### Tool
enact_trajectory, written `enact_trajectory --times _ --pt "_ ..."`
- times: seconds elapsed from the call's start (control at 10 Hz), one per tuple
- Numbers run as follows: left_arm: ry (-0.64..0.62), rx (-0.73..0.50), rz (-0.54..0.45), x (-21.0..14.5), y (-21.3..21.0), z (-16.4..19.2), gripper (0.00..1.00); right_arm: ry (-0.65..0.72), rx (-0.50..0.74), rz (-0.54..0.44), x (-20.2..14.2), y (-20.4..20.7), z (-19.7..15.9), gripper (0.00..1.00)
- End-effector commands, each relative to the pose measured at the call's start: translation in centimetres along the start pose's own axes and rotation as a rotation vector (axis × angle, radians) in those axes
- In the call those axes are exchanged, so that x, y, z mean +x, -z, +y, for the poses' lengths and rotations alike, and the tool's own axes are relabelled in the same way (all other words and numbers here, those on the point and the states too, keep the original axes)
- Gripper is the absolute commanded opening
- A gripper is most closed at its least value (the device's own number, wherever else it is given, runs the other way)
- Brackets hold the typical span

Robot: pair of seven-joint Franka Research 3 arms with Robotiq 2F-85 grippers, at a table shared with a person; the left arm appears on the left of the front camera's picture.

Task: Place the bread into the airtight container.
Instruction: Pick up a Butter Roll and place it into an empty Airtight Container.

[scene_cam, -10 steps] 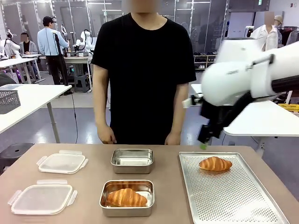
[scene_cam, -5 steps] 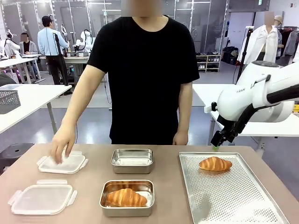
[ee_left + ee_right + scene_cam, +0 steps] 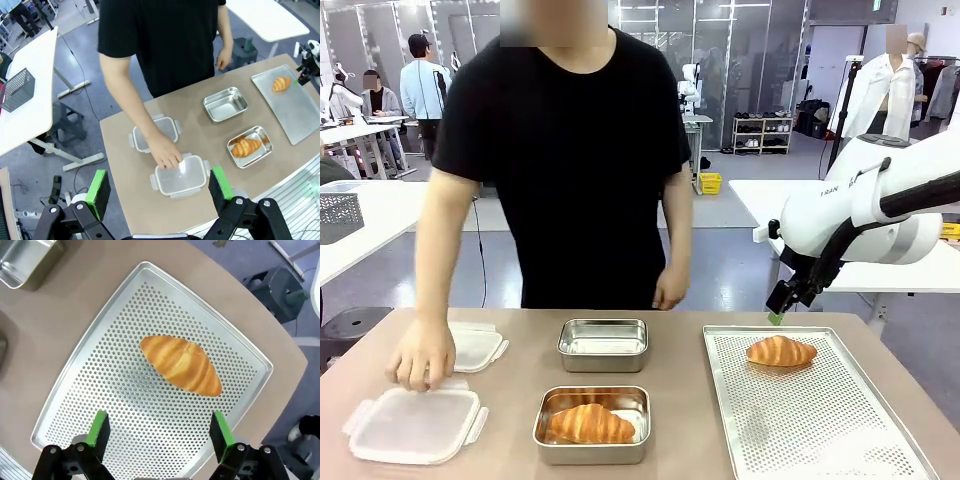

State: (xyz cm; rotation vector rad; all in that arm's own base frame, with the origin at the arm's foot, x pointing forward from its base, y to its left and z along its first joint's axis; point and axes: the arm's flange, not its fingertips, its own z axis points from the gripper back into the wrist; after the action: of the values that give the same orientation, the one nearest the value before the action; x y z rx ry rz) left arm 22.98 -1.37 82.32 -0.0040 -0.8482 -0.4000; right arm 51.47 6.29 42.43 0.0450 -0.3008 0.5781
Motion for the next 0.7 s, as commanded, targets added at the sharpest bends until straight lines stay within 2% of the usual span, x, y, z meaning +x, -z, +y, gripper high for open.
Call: enact_trajectory --times 0.0,0.1,0.2,0.3,0.4,0.5,0.6 --pt "0.004 0.001 -0.001 0.1 -0.1 0.0 1.0 0.002 -0.014 0.008 -0.2 -0.1 0.0 1.0" --pt "0.004 0.001 -0.001 0.1 -0.1 0.0 1.0 0.0 0.0 0.0 0.0 0.0 0.0 1.0" --pt "0.004 0.001 -0.001 0.1 -0.1 0.0 1.0 -0.029 -0.039 0.025 0.8 -0.2 -0.9 1.0" --pt "0.004 0.001 -0.001 0.1 -0.1 0.0 1.0 -0.171 -0.008 -0.081 0.4 -0.9 -1.0 1.0" --pt "0.004 0.001 -0.001 0.1 -0.1 0.0 1.0 -0.333 0.029 -0.236 -0.1 -1.4 0.1 1.0" --pt "0.004 0.001 -0.001 0.1 -0.1 0.0 1.0 -0.427 0.064 -0.33 -0.2 -1.3 1.5 1.0" --pt "0.004 0.001 -0.001 0.1 -0.1 0.0 1.0 -0.451 0.095 -0.387 -0.5 -1.8 1.7 1.0"
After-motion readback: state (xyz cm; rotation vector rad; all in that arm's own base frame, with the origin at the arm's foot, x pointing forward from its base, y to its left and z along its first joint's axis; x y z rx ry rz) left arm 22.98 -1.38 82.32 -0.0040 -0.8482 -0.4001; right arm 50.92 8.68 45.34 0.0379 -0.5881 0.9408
